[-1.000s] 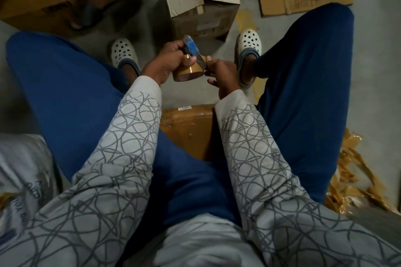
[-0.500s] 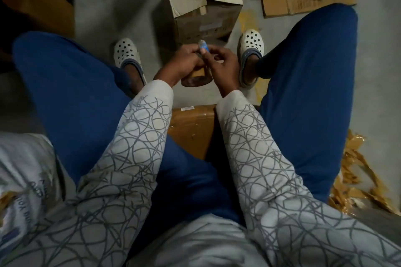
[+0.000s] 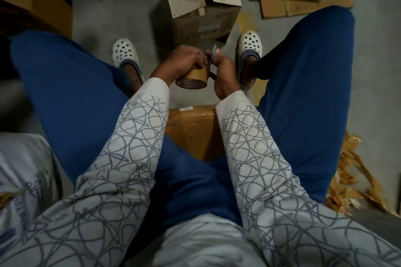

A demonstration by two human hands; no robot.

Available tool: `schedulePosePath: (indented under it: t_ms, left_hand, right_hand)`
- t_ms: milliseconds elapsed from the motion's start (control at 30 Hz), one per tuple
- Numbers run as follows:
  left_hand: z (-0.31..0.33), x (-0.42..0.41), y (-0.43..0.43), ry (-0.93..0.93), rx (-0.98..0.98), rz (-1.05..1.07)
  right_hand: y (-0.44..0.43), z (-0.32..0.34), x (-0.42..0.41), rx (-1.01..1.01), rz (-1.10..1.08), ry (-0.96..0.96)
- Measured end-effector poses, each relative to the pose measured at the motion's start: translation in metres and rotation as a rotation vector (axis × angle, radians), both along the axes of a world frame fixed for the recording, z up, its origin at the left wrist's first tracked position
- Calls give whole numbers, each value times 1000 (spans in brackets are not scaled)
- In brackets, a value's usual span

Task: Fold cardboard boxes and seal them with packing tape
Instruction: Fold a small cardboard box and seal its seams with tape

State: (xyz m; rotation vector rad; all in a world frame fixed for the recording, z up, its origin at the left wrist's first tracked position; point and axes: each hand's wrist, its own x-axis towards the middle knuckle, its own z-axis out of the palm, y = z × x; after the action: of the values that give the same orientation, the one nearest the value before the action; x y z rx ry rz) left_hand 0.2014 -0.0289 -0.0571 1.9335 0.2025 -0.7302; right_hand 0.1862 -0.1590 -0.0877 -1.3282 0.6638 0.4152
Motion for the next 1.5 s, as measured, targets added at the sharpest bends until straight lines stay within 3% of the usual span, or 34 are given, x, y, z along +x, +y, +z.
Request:
schedulePosePath:
  t_ms: [300,433,600,900,1100,1200,1367,1433,1500]
  left_hand:
    - [-3,2,0,59,27,49]
    - [-6,-1,3,134,4,16]
    - [-10,-3,4,76,-20,-30]
    - [-21,-2,11,-115,199,77]
    - [-23,-2,25,-139,354,234]
    - [-20,6,30,-105,293,308]
    - [-15,10,15,3,194,427]
    - [-14,7,10,80,90,511]
    - [-12,3,4,149,-15,583]
  right_hand:
    - [-3,12,1,171,-193,71]
    - [-3,14,0,215,-198,74]
    - [-4,14,-2,218,-175,50]
    - [-3,5,0,-8,-186,-13]
    - [-14,-1,5,17,-377,13]
    - [-12,-8,9,-76,-328,19]
    - [-15,-11,1,-688,-16,1]
    - [-16,-9,-2,-695,-14,11]
    - [-9,-8,-5,-555,22,-41]
